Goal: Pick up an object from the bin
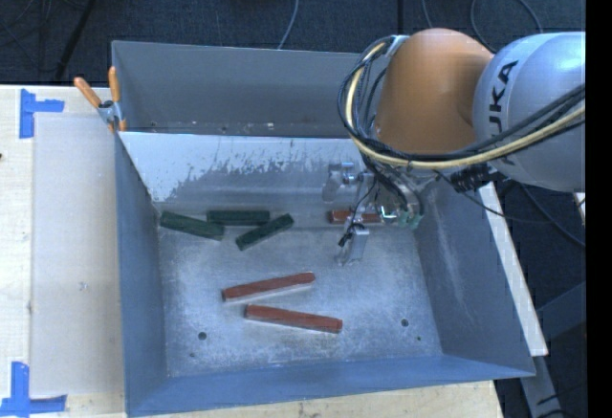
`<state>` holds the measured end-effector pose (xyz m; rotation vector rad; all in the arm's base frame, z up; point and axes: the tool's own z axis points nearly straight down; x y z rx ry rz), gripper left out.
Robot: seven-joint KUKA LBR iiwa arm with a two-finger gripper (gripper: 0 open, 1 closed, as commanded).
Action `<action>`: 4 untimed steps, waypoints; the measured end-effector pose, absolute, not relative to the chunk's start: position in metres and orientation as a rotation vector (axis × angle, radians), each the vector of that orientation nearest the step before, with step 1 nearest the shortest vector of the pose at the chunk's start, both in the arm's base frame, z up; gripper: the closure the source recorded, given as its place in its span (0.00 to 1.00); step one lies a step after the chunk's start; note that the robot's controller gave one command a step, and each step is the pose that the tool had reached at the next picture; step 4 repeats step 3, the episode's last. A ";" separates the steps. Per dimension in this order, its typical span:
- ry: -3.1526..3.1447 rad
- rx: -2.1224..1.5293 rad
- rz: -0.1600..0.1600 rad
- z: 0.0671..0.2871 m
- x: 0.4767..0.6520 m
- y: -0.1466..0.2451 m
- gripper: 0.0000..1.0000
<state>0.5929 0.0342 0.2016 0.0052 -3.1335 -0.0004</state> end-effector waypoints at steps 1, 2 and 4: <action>-3.114 0.352 -0.001 0.066 0.573 0.060 0.00; -3.121 0.347 -0.001 0.070 0.575 0.059 1.00; -3.133 0.334 -0.001 0.250 0.551 0.083 1.00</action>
Offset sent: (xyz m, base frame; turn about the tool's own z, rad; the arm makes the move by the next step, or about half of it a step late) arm -0.0181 0.0257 -0.1311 -0.2225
